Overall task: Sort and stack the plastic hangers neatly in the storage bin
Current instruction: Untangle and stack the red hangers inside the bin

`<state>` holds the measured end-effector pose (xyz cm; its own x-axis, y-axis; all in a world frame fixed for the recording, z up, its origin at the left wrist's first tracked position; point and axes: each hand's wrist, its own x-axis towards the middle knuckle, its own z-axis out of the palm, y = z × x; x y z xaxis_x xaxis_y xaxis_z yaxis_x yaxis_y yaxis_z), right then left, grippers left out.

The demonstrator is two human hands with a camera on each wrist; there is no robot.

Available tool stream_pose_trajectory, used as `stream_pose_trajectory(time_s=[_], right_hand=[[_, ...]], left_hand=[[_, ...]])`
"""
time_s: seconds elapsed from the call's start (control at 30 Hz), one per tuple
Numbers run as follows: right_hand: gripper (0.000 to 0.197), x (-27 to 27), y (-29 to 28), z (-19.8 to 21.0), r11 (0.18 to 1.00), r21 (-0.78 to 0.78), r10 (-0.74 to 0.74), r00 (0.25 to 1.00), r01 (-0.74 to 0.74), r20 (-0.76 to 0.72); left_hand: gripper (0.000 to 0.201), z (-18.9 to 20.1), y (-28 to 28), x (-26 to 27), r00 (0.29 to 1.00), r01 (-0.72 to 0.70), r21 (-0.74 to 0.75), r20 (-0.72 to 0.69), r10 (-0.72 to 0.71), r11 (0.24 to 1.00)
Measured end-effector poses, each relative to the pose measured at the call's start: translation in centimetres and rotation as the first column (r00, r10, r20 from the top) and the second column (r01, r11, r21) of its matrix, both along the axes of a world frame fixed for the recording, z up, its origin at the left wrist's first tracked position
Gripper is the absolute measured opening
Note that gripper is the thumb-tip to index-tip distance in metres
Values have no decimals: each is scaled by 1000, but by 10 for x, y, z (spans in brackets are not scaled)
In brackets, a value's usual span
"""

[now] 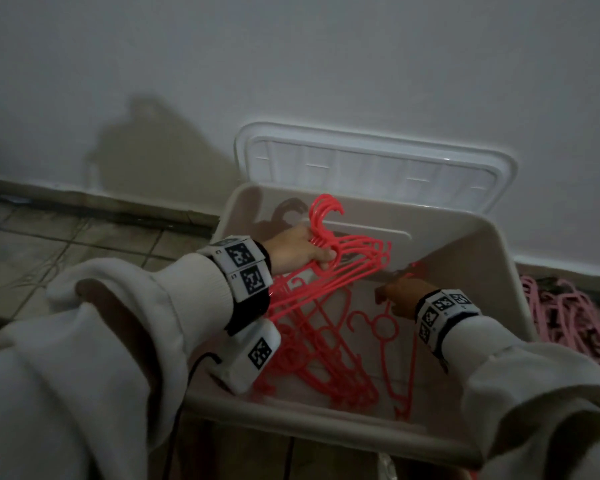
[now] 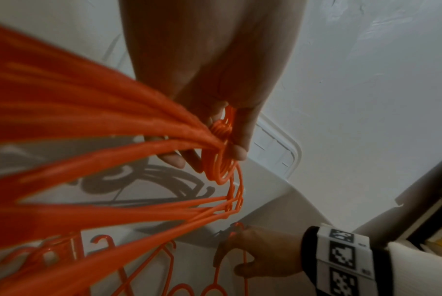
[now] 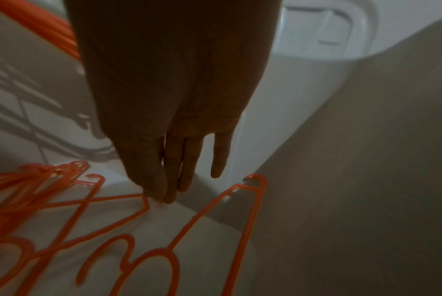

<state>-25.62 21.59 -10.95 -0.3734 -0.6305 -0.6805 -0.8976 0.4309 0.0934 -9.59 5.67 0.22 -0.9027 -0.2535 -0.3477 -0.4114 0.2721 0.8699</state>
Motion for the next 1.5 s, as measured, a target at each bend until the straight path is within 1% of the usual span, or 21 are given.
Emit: stream_pose_trajectory(time_s=[0.1,0.13,0.2,0.23,0.3,0.33,0.4,0.57,0.63,0.7,0.77,0.87,0.97,1.07,1.17,1.23,1.3,1.37,1.43,1.5], right_hand=[[49,1,-6,-20,1000,27,16,1000,-16,15],[51,1,-7,-26,998,59,6,1000,-7,8],[55,1,-4,-41,992,118,45,999,-44,-11],[55,0,-2,-48,985,147,97,994,-90,-41],[45,3,-1,-47,967,205,172,982,-152,-84],[41,4,-1,-44,969,204,164,980,-139,-111],[34,5,-1,-40,973,195,147,984,-125,-102],[26,6,-2,-26,1000,26,5,1000,-5,-11],[21,12,-7,-15,999,0,-34,999,34,26],[13,18,-10,-5,996,-34,-79,996,80,29],[15,24,-11,7,989,-90,-114,993,116,30],[24,30,-9,23,976,-190,-104,995,102,1],[27,33,-4,36,970,-220,-114,993,104,-32],[30,36,5,52,958,-254,-146,989,137,-18],[28,38,14,72,937,-291,-186,981,192,47],[23,38,20,83,919,-303,-235,967,253,96],[13,38,28,90,882,-341,-292,946,324,144],[9,40,37,99,842,-391,-326,928,371,177],[11,43,45,106,813,-452,-335,930,366,152],[22,48,49,114,779,-509,-327,930,366,168]], left_hand=[[31,-8,-2,-5,1000,-1,-7,18,2,1000],[31,-11,-2,-6,1000,-8,-3,29,8,1000],[31,-15,-3,-7,998,-10,7,59,9,1000],[32,-17,-2,-7,998,-8,7,69,7,1000],[33,-21,-2,-8,997,-12,11,77,12,1000],[32,-21,-1,-9,997,-14,14,78,13,1000],[31,-22,-1,-11,996,-11,-3,85,11,1000],[28,-22,-3,-12,996,-12,-31,83,14,999],[28,-21,-2,-13,997,-22,-33,72,24,999],[27,-19,0,-14,998,-57,-29,37,58,998],[26,-18,1,-15,996,-83,-49,6,84,995],[24,-16,0,-16,993,-121,-57,-14,120,991],[22,-14,-2,-13,986,-164,-60,-39,162,985],[19,-10,-5,-9,982,-179,-50,-66,176,983],[19,-9,-7,-5,981,-183,-54,-72,179,982],[23,-11,-9,-2,982,-180,-62,-71,176,982],[26,-14,-9,-1,986,-162,-89,-58,157,983],[29,-13,-8,0,988,-151,-100,-61,145,984],[30,-11,-7,2,988,-142,-81,-74,136,987],[30,-8,-4,2,987,-135,-51,-92,130,989]])
